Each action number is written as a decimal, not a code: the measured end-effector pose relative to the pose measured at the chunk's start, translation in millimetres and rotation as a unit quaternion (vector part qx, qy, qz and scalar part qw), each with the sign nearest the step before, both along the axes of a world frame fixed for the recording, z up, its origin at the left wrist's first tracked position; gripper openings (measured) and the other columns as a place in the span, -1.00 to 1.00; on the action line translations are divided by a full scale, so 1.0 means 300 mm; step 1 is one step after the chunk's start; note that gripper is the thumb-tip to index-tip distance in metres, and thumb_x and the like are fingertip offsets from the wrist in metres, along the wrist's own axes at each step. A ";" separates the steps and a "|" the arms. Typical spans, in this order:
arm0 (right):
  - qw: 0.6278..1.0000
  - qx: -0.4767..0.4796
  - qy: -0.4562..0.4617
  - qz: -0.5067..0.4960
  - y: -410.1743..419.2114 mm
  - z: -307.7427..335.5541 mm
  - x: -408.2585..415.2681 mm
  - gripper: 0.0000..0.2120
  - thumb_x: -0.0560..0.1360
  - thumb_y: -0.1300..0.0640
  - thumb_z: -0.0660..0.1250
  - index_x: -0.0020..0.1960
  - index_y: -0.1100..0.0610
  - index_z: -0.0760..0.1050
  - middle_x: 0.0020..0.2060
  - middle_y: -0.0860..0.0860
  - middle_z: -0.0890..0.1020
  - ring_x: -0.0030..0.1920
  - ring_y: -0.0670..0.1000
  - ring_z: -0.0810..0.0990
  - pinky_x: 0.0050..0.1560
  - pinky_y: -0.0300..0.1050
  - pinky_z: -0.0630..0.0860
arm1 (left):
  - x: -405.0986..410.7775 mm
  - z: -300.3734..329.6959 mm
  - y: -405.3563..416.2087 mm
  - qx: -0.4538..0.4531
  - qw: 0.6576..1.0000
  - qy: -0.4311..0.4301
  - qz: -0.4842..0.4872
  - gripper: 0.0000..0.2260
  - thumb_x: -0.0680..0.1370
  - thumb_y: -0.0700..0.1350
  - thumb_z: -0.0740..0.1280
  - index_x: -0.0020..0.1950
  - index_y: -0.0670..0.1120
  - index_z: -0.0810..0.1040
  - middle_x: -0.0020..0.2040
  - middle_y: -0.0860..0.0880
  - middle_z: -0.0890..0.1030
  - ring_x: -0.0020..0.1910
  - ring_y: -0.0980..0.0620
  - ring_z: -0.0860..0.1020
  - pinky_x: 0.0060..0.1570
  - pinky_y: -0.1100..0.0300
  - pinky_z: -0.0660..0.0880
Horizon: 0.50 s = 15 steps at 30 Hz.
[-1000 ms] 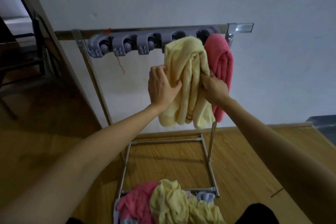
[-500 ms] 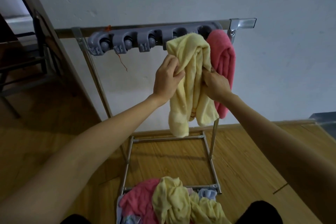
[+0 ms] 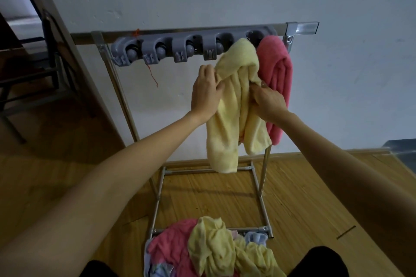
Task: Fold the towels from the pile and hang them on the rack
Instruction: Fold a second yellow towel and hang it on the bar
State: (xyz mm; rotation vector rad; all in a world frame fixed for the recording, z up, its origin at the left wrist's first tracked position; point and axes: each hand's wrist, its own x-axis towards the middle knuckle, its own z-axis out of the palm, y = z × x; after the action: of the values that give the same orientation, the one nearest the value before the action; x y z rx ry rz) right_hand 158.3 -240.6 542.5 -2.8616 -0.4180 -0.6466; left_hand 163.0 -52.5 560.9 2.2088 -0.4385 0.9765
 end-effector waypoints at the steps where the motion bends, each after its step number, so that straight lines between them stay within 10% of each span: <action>1: 1.000 -0.003 0.001 -0.001 -0.001 0.002 -0.001 -0.72 0.52 0.24 0.17 0.22 0.17 0.40 0.07 0.12 0.54 -0.21 0.03 0.45 -0.49 -0.23 0.14 | 0.015 -0.005 0.003 0.017 1.000 0.005 0.016 -0.85 0.51 -0.25 0.31 0.01 -0.24 0.39 -0.03 -0.17 0.44 -0.22 -0.04 0.44 -0.27 0.26 0.34; 10: 1.000 0.003 -0.002 0.006 -0.003 -0.014 0.008 -0.70 0.51 0.23 0.17 0.24 0.18 0.41 0.13 0.14 0.54 -0.07 0.14 0.56 -0.41 -0.18 0.24 | 0.065 -0.070 -0.050 0.075 0.994 0.011 0.073 -0.62 0.51 0.08 0.32 0.23 -0.10 0.48 0.17 -0.18 0.47 0.08 -0.13 0.47 0.09 0.04 0.45; 15: 1.000 0.009 -0.001 0.007 -0.009 -0.006 0.011 -0.70 0.50 0.25 0.17 0.23 0.19 0.41 0.09 0.15 0.55 -0.17 0.06 0.47 -0.47 -0.21 0.18 | 0.082 -0.044 -0.038 -0.008 0.999 0.002 0.049 -0.82 0.59 -0.14 0.24 0.11 -0.17 0.57 0.04 -0.16 0.54 0.02 -0.11 0.49 -0.03 0.09 0.50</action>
State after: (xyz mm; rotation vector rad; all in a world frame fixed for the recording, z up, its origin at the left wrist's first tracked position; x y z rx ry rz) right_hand 161.6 -243.3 540.5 -2.8389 -0.4296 -0.6466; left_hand 187.7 -64.0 547.7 2.2346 -0.3230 1.0229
